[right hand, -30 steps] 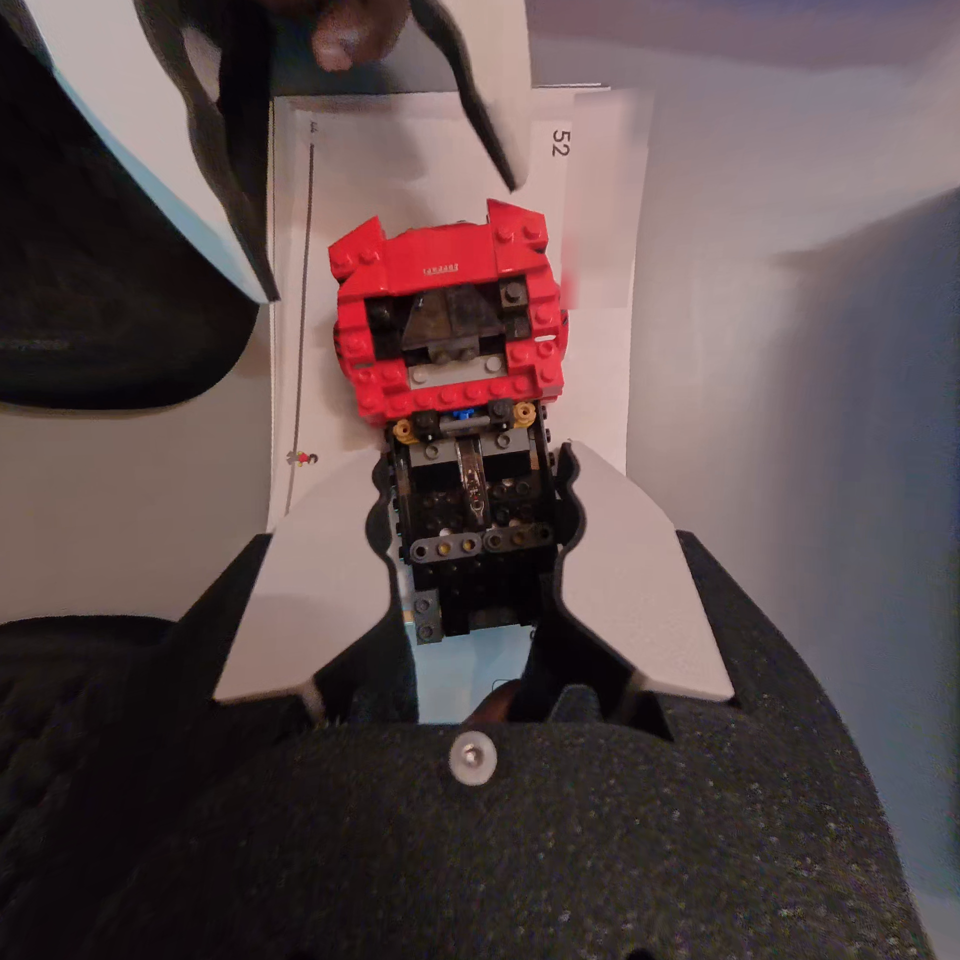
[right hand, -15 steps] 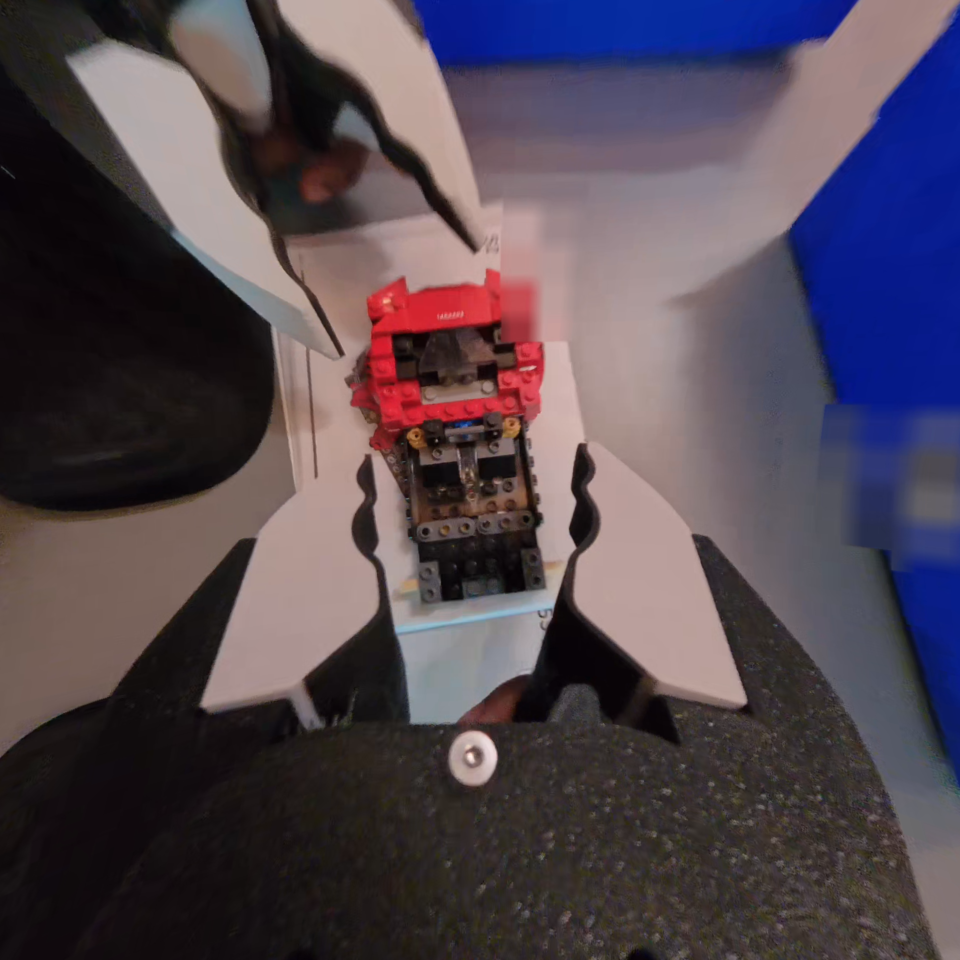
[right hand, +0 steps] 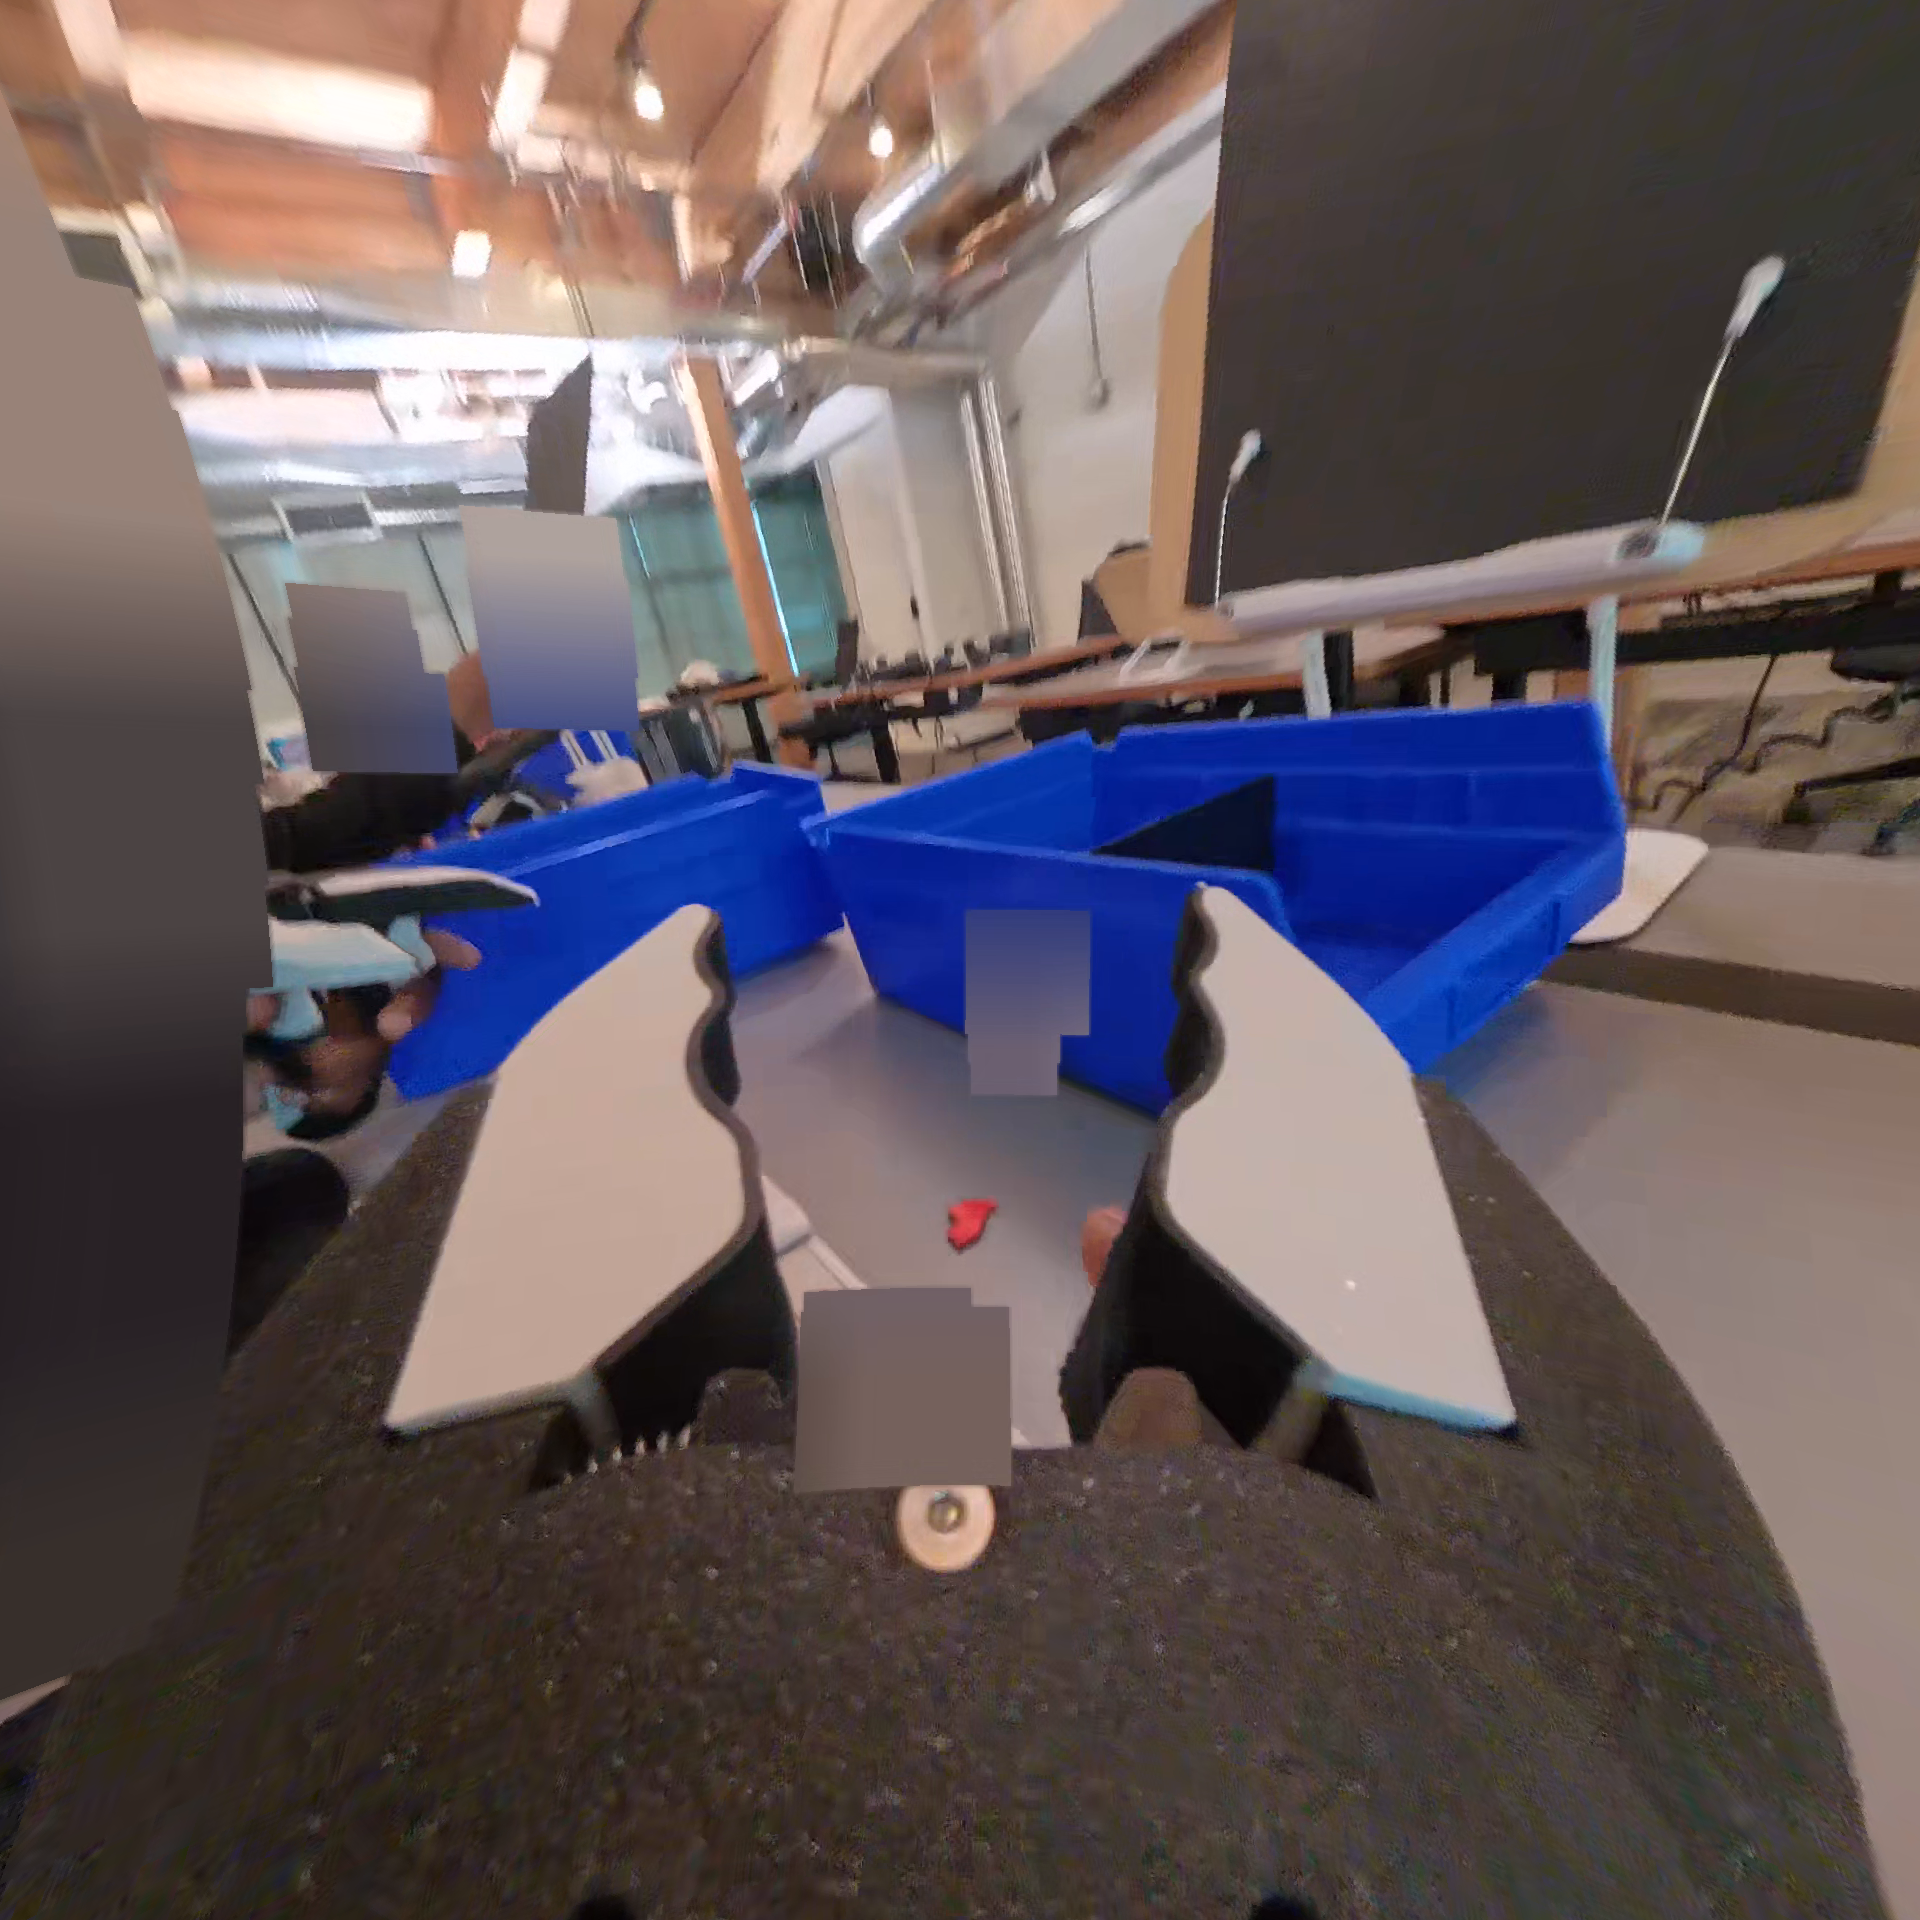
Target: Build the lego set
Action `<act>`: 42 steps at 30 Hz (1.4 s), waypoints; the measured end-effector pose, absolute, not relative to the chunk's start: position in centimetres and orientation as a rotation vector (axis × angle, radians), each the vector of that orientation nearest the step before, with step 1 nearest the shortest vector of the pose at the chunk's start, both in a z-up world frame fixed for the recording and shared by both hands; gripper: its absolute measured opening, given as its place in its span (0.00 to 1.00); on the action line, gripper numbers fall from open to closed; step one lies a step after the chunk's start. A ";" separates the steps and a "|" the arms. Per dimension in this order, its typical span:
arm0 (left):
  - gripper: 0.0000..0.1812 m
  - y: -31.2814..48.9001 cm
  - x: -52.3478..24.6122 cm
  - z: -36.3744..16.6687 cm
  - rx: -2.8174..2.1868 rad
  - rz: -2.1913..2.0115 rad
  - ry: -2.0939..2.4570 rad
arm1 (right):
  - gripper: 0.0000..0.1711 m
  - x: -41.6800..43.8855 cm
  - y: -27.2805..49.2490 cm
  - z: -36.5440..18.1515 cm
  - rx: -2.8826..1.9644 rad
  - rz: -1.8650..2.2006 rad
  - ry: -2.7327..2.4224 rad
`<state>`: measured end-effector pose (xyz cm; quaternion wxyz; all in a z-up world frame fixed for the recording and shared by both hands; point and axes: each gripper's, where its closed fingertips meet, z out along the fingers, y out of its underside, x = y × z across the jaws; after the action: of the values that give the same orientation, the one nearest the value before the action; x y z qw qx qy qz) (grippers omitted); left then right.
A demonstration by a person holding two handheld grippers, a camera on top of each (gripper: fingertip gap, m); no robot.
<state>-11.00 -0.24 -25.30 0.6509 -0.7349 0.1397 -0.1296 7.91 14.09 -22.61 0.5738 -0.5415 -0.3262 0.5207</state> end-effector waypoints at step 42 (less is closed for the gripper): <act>0.72 0.1 -10.9 -24.8 -1.444 -0.186 0.396 | 0.82 10.9 16.1 -19.6 -1.144 1.055 -0.493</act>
<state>-10.87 0.10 -24.76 0.7286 -0.6556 0.1795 -0.0845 10.91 16.12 -19.63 0.6850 -0.5107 -0.2201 0.4707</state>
